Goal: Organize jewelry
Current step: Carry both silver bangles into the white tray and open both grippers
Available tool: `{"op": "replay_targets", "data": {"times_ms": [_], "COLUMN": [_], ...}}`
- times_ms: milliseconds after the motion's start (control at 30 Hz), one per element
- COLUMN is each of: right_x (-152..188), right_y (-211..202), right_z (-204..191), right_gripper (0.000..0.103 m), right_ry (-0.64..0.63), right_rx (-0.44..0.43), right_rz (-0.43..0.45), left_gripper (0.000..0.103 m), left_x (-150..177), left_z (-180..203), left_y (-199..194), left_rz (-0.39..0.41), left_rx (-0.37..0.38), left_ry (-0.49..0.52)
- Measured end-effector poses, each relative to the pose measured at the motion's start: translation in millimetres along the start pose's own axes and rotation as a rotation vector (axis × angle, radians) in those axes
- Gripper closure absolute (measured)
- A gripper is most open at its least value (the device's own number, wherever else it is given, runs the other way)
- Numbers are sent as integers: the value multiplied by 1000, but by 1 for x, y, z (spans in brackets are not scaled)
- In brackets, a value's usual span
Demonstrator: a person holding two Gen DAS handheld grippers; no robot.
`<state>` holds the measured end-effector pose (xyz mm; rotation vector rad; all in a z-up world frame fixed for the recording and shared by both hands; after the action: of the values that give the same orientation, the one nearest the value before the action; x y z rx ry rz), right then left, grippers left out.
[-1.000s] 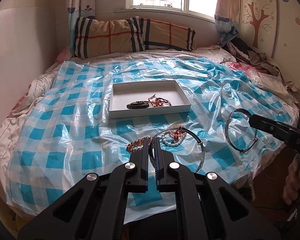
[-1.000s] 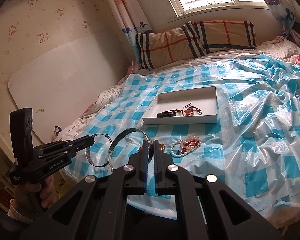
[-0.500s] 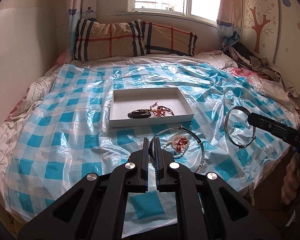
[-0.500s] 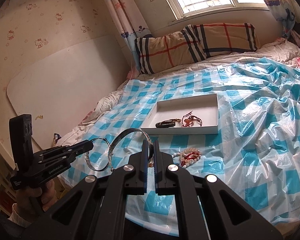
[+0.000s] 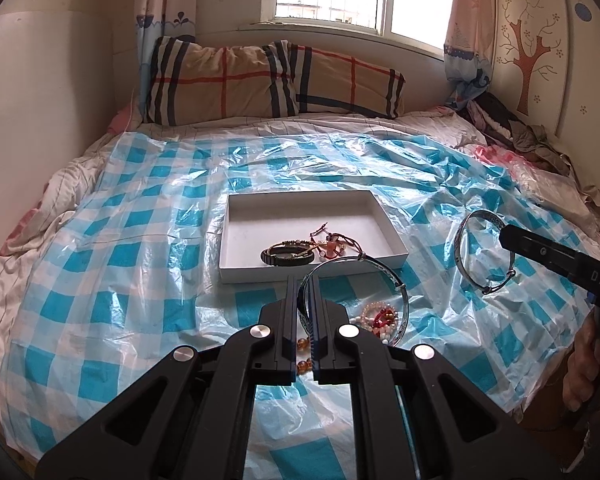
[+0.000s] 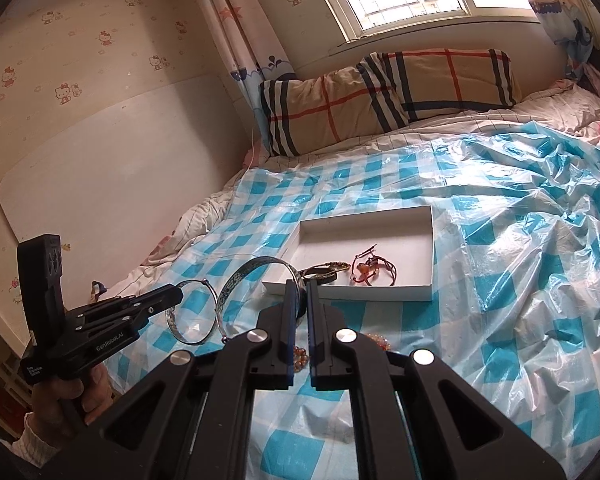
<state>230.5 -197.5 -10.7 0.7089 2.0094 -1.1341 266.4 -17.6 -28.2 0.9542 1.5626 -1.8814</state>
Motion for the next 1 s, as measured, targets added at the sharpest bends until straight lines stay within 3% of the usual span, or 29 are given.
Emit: {"op": "replay_targets", "data": {"times_ms": [1000], "right_x": [-24], "right_y": [99], "right_z": [62], "right_gripper": [97], "right_ry": [40], "right_rx": [22], "right_rz": [-15], "left_gripper": [98], "left_x": [-28], "left_z": [-1], "left_y": [119], "left_rz": [-20], "left_rx": [-7], "left_ry": [16]}}
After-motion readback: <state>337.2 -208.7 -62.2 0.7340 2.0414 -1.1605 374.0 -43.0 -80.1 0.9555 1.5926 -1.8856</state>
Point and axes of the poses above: each gripper's, at about its wrist camera, not at the fingertips, and y roughly the way its jaws point, z to its right, x to its underside, the point moved 7 cm from there along y, roughly the way its jaws point, and after that the axes turned 3 degrees about -y, right-handed, at the moved point
